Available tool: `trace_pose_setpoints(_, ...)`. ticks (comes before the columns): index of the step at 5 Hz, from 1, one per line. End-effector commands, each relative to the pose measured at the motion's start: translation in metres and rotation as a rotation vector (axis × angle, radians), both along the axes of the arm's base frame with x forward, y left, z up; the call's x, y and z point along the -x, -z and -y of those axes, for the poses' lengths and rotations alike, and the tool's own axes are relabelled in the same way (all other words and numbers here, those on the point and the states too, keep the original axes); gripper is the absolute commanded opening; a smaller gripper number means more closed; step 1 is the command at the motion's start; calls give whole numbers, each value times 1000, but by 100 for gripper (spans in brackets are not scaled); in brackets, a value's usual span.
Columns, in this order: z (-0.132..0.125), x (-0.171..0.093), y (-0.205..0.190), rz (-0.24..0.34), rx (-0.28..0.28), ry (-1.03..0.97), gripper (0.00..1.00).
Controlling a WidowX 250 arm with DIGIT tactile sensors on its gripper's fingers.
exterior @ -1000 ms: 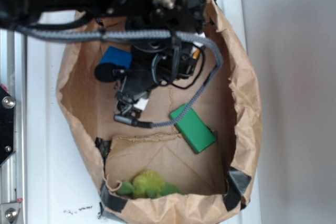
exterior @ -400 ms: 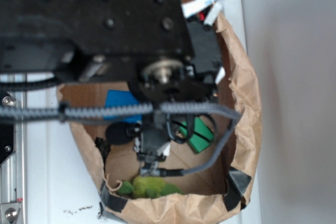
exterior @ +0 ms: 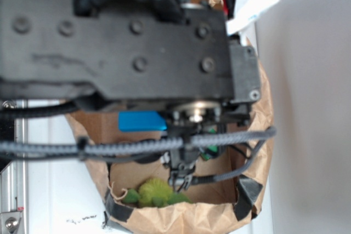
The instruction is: Grab the blue block.
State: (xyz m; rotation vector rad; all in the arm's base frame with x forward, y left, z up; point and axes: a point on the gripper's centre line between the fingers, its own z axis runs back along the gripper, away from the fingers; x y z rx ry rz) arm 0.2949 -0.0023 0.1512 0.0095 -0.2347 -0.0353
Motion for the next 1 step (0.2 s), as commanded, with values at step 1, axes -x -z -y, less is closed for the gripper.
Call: trace_pose_setpoints(1, -8, -37, -11, 131, -27, -22, 0)
